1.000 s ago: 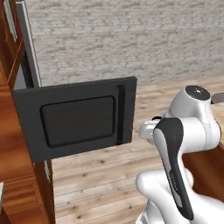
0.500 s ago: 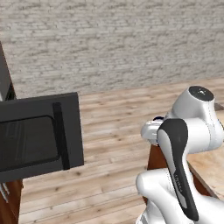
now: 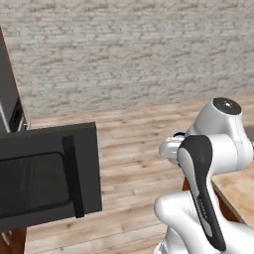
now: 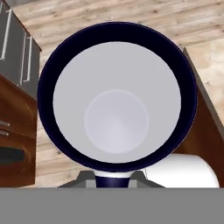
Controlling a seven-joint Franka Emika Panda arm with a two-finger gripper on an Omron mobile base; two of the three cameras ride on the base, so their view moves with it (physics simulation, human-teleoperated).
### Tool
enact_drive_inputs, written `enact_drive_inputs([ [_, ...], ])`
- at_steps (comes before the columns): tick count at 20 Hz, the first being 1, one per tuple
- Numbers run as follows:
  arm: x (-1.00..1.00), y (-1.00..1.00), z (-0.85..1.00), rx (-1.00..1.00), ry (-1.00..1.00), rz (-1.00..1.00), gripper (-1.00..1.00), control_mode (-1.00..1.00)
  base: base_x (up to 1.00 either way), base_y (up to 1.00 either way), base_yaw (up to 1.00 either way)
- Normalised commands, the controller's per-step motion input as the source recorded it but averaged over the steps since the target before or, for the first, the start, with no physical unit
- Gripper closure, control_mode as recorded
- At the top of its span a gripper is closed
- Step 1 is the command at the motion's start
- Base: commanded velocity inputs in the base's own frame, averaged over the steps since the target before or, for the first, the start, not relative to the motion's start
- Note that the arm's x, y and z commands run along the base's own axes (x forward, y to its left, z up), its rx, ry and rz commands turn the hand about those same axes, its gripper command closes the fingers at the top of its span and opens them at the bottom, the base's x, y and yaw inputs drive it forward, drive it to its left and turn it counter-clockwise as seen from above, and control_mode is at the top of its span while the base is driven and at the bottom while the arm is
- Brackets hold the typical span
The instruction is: Pick the mug from the counter and place it inside the microwave. Then close the microwave.
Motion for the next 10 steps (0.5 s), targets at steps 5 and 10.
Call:
enact_drive_inputs([
  [5, 0.0, 0.0, 0.0, 0.0, 0.0, 0.0, 1.0, 1.0, 1.0, 0.06, 0.06],
  [10, 0.0, 0.0, 0.0, 0.0, 0.0, 0.0, 1.0, 1.0, 1.0, 0.0, 0.14],
])
